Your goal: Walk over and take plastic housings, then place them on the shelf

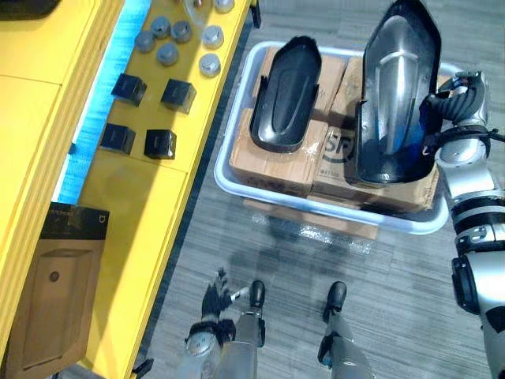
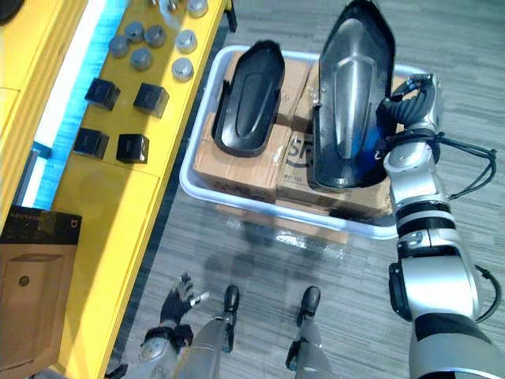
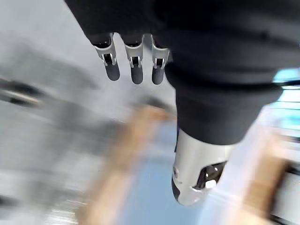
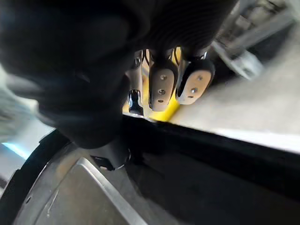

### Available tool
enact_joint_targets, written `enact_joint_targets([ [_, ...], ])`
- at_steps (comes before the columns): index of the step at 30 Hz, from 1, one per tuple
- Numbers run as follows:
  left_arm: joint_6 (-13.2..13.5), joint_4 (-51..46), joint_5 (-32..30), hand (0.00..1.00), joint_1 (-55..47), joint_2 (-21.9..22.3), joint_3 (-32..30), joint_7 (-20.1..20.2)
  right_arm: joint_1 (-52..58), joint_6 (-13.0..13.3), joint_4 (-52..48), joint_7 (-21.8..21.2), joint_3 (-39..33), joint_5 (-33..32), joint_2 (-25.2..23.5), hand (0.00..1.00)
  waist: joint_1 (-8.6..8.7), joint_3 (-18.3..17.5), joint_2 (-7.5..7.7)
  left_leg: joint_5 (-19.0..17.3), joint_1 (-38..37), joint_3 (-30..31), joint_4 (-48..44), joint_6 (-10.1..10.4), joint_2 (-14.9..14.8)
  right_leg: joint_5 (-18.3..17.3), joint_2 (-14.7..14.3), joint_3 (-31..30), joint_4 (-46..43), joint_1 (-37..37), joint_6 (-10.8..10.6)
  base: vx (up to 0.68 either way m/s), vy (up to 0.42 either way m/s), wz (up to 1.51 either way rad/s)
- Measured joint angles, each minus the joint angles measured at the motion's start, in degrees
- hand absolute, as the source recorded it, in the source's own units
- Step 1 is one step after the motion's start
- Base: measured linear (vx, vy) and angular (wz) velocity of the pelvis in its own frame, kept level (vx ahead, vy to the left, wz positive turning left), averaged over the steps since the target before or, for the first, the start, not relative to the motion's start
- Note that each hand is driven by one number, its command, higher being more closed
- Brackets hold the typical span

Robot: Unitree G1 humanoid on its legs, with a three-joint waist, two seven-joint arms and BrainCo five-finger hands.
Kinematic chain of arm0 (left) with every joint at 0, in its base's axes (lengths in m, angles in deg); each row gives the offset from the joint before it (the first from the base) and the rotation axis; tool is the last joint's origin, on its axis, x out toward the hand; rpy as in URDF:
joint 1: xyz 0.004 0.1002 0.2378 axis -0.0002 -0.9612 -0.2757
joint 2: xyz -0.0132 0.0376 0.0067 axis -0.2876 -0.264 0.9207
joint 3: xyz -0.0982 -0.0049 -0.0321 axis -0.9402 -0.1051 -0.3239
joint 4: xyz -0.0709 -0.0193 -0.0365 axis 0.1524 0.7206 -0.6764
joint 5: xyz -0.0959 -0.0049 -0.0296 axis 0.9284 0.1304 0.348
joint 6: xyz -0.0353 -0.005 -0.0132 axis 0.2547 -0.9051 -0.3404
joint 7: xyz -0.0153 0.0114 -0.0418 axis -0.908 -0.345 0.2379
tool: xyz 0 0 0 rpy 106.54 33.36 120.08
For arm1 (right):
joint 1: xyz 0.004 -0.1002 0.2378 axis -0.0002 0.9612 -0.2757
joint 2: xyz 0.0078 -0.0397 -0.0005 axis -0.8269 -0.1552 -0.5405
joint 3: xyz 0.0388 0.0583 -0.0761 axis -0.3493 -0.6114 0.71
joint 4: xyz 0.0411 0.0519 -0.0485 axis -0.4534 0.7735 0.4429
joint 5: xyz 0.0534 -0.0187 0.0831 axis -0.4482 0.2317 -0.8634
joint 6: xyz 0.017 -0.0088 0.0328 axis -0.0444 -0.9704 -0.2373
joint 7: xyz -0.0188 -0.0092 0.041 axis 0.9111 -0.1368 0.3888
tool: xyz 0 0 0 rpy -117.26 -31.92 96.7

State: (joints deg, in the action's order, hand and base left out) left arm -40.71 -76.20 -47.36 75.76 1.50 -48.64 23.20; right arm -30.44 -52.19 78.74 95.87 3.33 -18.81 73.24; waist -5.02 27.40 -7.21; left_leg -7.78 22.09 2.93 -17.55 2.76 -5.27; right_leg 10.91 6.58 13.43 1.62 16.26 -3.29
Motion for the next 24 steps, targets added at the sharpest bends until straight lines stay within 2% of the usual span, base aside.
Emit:
enact_joint_targets([
  [2,0.4,-5.5,-0.1,0.0,0.1,0.0,0.0,-0.9,5.1,-0.4,-6.3,1.4,-2.0,4.5,-2.7,1.0,0.61,-1.5,1.88,0.9,-2.1,-0.4,2.3,0.1,0.1,0.0,0.0,-0.2,0.7,-1.2,0.0,0.03,-0.008,-0.02],
  [5,0.3,-8.9,0.0,0.0,0.3,0.3,0.2,-2.2,12.3,-1.4,-13.5,2.1,-2.0,9.7,-7.0,1.0,1.43,-3.6,3.48,1.6,-5.3,-1.1,5.0,0.3,0.0,0.0,-0.1,-0.5,1.8,-3.4,0.0,0.04,-0.017,-0.05],
  [8,0.3,-10.3,1.8,0.0,2.0,0.6,1.5,-2.4,17.3,-1.5,-19.2,2.1,-1.7,13.1,-10.8,1.0,1.43,-5.7,3.74,1.8,-7.6,-1.8,6.5,0.4,-0.2,0.0,-0.3,-1.3,2.0,-4.6,0.0,0.04,-0.008,-0.13],
  [11,0.3,-10.8,8.1,0.0,3.8,0.4,4.5,-1.9,23.1,-1.4,-26.2,1.9,0.7,15.5,-17.1,1.0,1.39,-9.9,4.57,1.9,-10.7,-3.0,8.3,0.5,-0.7,0.0,-0.8,-2.2,3.1,-6.7,0.0,0.04,-0.015,-0.17],
  [15,0.2,-10.8,10.4,0.0,4.6,0.5,7.8,-1.6,28.1,-1.2,-32.5,0.7,5.0,15.6,-23.3,1.0,1.39,-14.0,5.62,2.2,-14.0,-3.8,10.4,1.0,-1.4,-0.5,-1.5,-2.9,3.1,-8.6,0.6,0.02,-0.029,-0.12],
  [19,-0.9,-10.1,10.7,0.0,4.4,0.7,9.4,-1.6,31.5,0.5,-35.6,-1.4,10.4,15.6,-29.6,1.0,1.29,-17.3,6.89,2.7,-17.3,-4.9,12.1,1.4,-1.9,-1.0,-1.9,-3.7,3.1,-10.6,0.8,-0.04,-0.021,-0.09],
  [24,-1.5,-7.9,11.4,0.0,4.3,0.6,9.5,-1.8,34.5,1.7,-36.7,-2.9,14.5,15.1,-33.4,1.0,1.24,-19.3,7.38,3.1,-19.0,-5.0,13.2,1.5,-1.9,-1.1,-2.0,-4.0,3.2,-11.8,0.7,-0.05,-0.004,-0.01],
])
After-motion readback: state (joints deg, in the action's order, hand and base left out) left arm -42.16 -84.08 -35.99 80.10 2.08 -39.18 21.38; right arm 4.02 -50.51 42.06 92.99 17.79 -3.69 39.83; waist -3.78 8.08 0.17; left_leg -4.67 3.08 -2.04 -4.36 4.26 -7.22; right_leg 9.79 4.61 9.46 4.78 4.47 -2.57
